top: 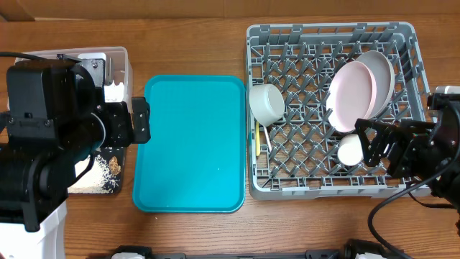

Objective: Sort waste into correct bins and load items into the dishwasher rack

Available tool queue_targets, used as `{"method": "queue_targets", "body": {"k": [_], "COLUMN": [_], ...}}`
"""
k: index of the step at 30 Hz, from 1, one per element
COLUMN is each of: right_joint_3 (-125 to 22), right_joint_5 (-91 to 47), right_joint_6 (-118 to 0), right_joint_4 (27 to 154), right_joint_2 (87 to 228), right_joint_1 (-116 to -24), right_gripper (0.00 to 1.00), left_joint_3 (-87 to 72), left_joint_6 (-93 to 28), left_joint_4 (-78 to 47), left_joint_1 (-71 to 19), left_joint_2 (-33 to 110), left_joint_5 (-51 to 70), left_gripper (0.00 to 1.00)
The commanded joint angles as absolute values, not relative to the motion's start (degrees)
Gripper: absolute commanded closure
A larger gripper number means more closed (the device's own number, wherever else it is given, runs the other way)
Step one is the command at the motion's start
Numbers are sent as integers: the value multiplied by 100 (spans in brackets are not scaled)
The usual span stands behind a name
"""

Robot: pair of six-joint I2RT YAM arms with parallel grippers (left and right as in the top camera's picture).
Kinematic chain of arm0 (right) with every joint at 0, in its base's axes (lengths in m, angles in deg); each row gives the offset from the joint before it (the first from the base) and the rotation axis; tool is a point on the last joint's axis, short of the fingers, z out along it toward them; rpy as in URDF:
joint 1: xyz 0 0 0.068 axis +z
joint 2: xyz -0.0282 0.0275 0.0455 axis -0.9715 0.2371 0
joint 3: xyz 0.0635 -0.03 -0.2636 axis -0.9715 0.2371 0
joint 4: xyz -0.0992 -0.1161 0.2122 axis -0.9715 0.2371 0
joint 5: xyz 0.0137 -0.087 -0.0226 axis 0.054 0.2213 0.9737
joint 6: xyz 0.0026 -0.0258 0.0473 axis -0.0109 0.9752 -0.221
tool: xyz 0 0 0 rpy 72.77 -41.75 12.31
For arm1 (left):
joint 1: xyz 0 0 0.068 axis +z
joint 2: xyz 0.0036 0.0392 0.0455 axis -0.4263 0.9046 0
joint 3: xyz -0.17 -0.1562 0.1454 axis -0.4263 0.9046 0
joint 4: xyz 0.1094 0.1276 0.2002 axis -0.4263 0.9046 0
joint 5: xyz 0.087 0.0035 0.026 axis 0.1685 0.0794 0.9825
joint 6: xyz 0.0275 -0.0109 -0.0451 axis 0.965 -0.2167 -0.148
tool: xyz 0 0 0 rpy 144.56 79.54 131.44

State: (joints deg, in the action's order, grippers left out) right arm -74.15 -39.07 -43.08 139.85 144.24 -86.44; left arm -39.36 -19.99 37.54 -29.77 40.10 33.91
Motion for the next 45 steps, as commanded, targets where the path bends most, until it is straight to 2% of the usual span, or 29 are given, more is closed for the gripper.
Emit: {"method": "queue_targets", "body": {"k": [1,26,34,38,42,45], "right_joint_3": [-7509,-7509,-7509,-7509,-7463,-7196], "right_joint_5": [-3938,-3980,-3964,-3960,-3960,-3923], "right_joint_6": [-4214,-4216,-4144,-3539,-1943,-1600], "right_joint_4": [13961,14252,13703,13281,13111,12971], "right_joint_2": [14509,14544,14547,14509,14335,14129], "right_joint_1": [-8674,-8674,-8674,-8545,-7918,-7706], "right_gripper": [0,0,0,0,0,0], "left_joint_3": [-3949,-3947,-3947,-3947,-3947,-3947], "left_joint_6": [-1910,-1910,-1910,-1910,-1912,-1910], "left_joint_4": [3748,3746,3746,3746,3746,3746], "left_joint_1": [-3016,-3014,-3014,-3014,-3014,-3014], "left_joint_2": [4080,4508,4508,4508,4508,4508], "left_joint_5": [3332,3332,3332,3332,3332,3332], "left_gripper": [0,0,0,0,0,0]}}
